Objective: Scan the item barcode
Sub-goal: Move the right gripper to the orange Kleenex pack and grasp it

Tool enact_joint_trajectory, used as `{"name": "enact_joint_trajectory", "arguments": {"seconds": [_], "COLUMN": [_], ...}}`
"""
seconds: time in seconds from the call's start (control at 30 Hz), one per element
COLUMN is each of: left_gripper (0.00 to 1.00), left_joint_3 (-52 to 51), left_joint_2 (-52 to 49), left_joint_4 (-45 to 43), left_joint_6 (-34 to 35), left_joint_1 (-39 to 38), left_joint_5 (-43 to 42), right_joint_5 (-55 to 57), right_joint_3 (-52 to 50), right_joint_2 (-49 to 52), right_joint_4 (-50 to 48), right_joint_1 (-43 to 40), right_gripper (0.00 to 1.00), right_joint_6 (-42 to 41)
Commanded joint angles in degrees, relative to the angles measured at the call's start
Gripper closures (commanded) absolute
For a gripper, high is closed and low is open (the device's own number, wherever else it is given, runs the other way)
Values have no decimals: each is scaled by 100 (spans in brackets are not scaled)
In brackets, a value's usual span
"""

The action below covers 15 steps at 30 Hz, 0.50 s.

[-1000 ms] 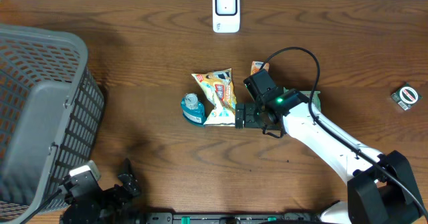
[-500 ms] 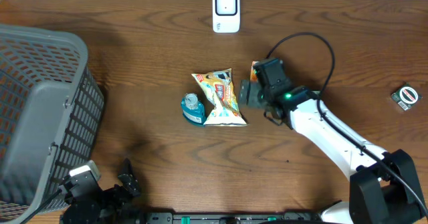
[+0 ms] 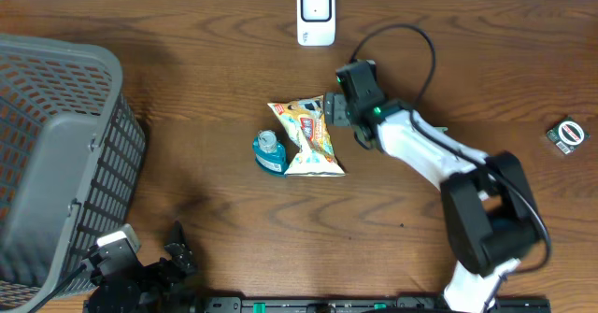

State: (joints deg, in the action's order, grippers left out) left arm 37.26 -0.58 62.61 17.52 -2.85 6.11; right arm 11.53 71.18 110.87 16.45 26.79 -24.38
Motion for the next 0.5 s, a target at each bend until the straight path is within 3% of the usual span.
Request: {"name": "enact_joint_trajectory", "arguments": {"seconds": [0.0, 0.13, 0.37, 0.47], "left_gripper": [1, 1, 1, 1], "left_joint_3": [35, 35, 35, 35], "left_joint_2": [35, 35, 35, 35], "left_joint_4": [-9, -9, -9, -9], "left_joint_6": [-92, -92, -92, -92], "left_joint_1": [-24, -24, -24, -24], "left_joint_5": [-11, -13, -11, -11], "right_joint_5": [608, 638, 640, 658], "right_joint_3": [815, 1370, 1394, 1394], "right_joint_2": [483, 1023, 1624, 1742], "right_joint_4": [269, 619, 776, 970], "right_joint_1": [-28, -61, -105, -136], "right_gripper": [14, 21, 27, 36], "right_joint_6": [345, 385, 297, 74]}}
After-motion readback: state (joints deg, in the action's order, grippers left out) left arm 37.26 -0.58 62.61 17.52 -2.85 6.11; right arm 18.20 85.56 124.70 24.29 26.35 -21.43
